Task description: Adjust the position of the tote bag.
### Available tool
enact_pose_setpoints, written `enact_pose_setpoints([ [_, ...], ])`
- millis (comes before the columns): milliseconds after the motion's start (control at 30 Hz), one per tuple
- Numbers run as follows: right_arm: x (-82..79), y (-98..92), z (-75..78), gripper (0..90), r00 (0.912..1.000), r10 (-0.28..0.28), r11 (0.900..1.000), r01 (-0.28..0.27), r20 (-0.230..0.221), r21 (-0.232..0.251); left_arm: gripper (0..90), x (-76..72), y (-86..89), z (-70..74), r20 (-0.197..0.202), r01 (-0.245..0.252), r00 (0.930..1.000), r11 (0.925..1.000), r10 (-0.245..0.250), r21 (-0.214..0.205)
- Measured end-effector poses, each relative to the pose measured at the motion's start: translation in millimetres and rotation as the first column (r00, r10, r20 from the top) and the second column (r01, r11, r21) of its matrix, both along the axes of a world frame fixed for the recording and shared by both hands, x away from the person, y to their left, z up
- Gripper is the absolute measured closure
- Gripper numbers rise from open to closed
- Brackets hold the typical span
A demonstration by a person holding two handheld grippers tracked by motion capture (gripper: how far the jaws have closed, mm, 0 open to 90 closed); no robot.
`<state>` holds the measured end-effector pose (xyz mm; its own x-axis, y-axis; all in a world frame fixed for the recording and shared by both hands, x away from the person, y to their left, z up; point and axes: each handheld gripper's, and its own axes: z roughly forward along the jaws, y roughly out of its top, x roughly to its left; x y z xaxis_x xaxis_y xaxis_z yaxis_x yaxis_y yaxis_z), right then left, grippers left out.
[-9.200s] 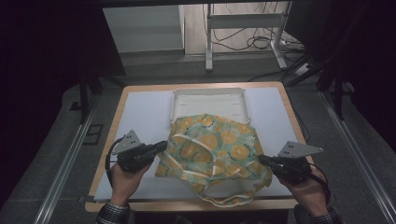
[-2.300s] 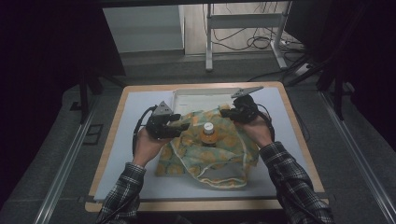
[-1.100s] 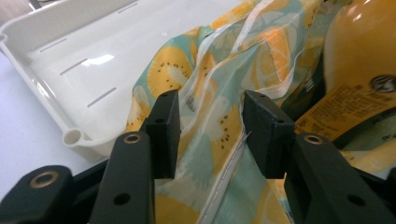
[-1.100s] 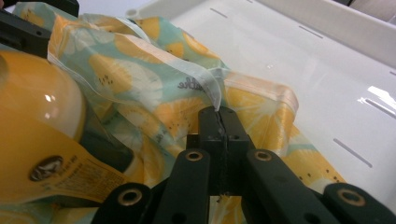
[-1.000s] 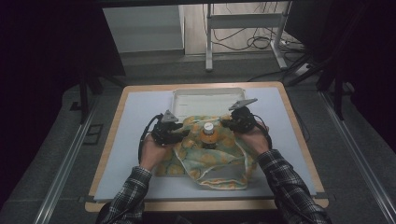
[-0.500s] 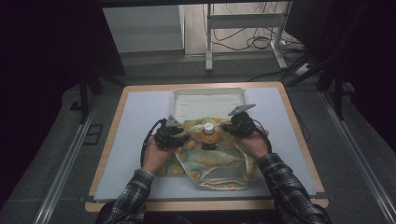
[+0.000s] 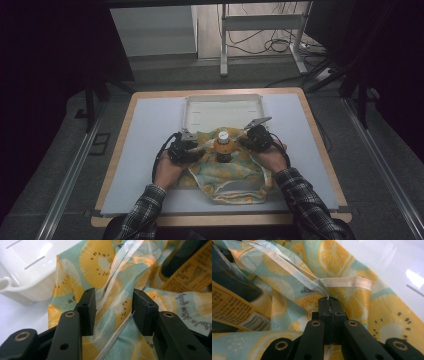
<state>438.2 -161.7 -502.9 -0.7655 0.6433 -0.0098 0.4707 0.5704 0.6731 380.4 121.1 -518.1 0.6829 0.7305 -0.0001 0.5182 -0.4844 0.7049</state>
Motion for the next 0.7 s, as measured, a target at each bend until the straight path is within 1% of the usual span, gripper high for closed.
enact_pose_setpoints([
  [33,-0.2,-0.2,-1.3,89.2,1.0000,0.000,1.0000,0.000,-0.001,-0.002,55.4,-0.6,-0.6,-1.3,-0.001,0.004,1.0000,1.0000,-0.004,0.007],
  [100,-0.2,-0.8,-3.9,89.2,1.0000,-0.001,1.0000,0.001,-0.003,-0.005,55.2,-2.0,-2.1,-3.6,-0.002,0.004,1.0000,1.0000,-0.004,0.009],
  [133,-0.1,-1.1,-4.8,89.1,1.0000,0.001,1.0000,-0.001,-0.002,-0.005,55.1,-3.0,-2.9,-5.2,-0.002,0.008,1.0000,0.9998,-0.008,0.020],
  [300,-1.7,-1.7,-11.8,87.9,1.0000,0.007,0.9994,-0.007,0.002,-0.033,54.0,-6.0,-5.3,-9.1,-0.006,0.014,0.9999,0.9990,-0.014,0.043],
  [367,-2.5,-2.5,-14.2,85.2,0.9999,0.010,0.9991,-0.010,-0.003,-0.041,53.6,-7.2,-6.2,-10.7,-0.009,0.017,0.9998,0.9986,-0.016,0.050],
  [400,-2.8,-3.1,-14.4,81.8,0.9999,0.014,0.9994,-0.015,-0.007,-0.031,53.4,-7.6,-6.8,-11.6,-0.009,0.014,0.9999,0.9989,-0.014,0.045],
  [467,-4.0,-3.8,-11.6,74.0,0.9997,0.019,0.9998,-0.019,-0.012,-0.010,52.8,-8.4,-7.2,-11.8,-0.009,0.019,0.9998,0.9986,-0.019,0.050],
  [500,-4.8,-4.2,-8.6,71.6,0.9997,0.023,0.9997,-0.023,-0.006,-0.005,52.5,-8.8,-7.5,-11.7,-0.009,0.019,0.9998,0.9986,-0.019,0.050],
  [600,-10.8,-4.2,2.7,68.2,0.9995,0.032,0.9994,-0.032,0.005,0.016,51.8,-11.2,-7.8,-10.8,-0.007,0.022,0.9997,0.9987,-0.022,0.045],
  [633,-14.2,-3.8,8.1,68.0,0.9991,0.039,0.9991,-0.039,0.015,0.017,51.5,-12.2,-8.0,-10.6,-0.006,0.021,0.9998,0.9987,-0.021,0.046],
  [700,-21.3,-2.5,15.7,69.4,0.9987,0.048,0.9985,-0.048,0.018,0.027,50.4,-14.2,-8.0,-9.6,-0.001,0.023,0.9997,0.9987,-0.023,0.045],
])
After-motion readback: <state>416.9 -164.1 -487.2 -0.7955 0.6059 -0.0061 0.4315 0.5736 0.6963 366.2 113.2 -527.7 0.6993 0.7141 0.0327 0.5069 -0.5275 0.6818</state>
